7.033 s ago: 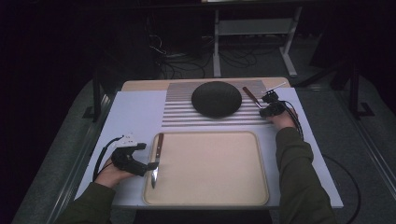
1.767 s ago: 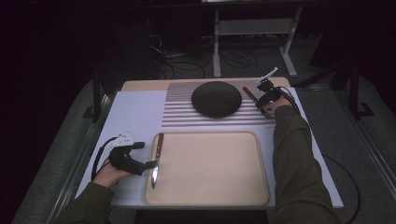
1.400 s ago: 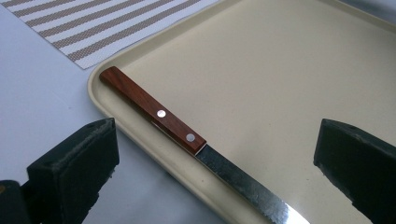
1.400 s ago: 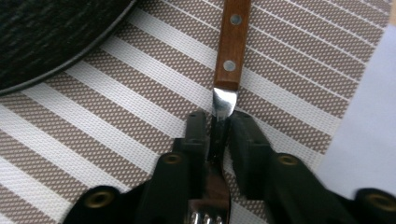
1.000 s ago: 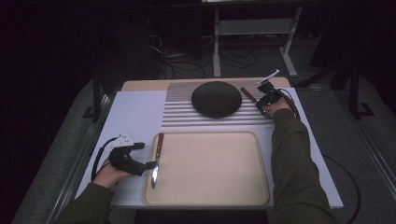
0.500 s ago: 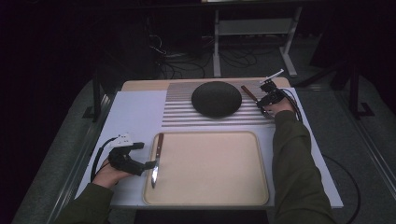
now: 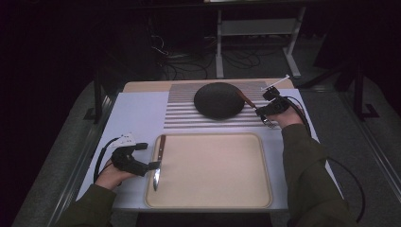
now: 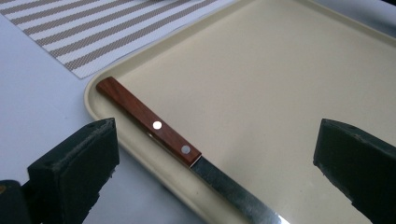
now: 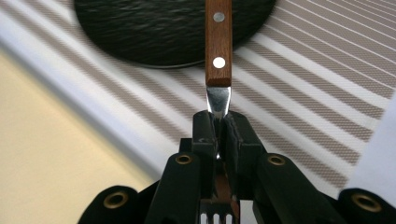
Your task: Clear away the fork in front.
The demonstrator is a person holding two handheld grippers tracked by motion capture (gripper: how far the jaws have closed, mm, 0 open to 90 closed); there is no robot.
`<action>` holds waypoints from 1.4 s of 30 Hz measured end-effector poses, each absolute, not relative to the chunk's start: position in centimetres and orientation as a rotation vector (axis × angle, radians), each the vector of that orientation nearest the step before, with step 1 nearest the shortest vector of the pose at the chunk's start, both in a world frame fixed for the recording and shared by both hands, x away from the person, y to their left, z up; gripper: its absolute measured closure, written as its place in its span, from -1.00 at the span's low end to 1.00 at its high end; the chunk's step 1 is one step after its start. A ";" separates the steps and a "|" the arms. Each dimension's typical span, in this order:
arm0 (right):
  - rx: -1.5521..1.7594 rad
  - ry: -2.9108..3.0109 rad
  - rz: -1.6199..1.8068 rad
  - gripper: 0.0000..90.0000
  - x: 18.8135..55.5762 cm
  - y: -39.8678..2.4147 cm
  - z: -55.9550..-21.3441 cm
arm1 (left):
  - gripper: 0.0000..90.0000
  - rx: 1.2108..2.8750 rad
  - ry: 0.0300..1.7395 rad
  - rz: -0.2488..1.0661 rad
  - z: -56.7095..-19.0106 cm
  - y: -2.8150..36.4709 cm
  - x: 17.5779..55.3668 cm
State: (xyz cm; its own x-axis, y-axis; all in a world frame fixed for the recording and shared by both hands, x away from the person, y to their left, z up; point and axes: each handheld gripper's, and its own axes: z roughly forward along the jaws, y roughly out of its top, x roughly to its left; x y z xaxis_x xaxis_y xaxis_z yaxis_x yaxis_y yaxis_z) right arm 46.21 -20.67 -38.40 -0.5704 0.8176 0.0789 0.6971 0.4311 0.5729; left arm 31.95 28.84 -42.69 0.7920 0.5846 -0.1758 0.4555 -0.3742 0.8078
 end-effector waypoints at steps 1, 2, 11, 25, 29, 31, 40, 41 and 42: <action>1.319 2.476 0.846 0.83 45.7 -20.4 -38.3 | -1.00 2.028 0.774 0.164 -42.6 28.7 32.1; 1.314 2.475 0.854 0.83 45.2 -20.2 -38.1 | -1.00 2.029 0.770 0.152 -42.5 28.6 32.2; 1.177 2.512 0.922 0.83 40.7 -18.1 -37.0 | -1.00 2.032 0.738 0.113 -41.7 26.5 33.1; 1.080 2.538 0.998 0.83 36.3 -14.9 -37.1 | -1.00 2.012 0.670 0.076 -40.3 21.4 34.1; 1.066 2.540 1.041 0.83 35.3 -14.1 -37.6 | -1.00 2.007 0.668 0.067 -40.3 20.1 34.3; 1.065 2.543 1.064 0.83 34.8 -13.6 -38.0 | -1.00 1.994 0.668 0.065 -40.4 19.6 34.4; 1.006 2.576 1.130 0.83 33.3 -11.7 -39.0 | -1.00 1.999 0.683 0.011 -41.4 17.5 35.1; 1.002 2.576 1.142 0.83 33.2 -11.5 -39.0 | -1.00 1.995 0.685 0.004 -41.5 17.3 35.3; 0.998 2.581 1.151 0.83 33.1 -11.4 -39.1 | -1.00 1.990 0.688 0.001 -41.5 17.1 35.3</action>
State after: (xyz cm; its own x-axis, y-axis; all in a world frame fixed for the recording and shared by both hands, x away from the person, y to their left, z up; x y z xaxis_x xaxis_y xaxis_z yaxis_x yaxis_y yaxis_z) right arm 33.13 -11.40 -39.07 -0.7688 0.6260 0.1303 0.5153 0.4859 0.7059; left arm 35.32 17.10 -41.53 0.8389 0.4667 -0.2802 0.4656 -0.3486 0.8135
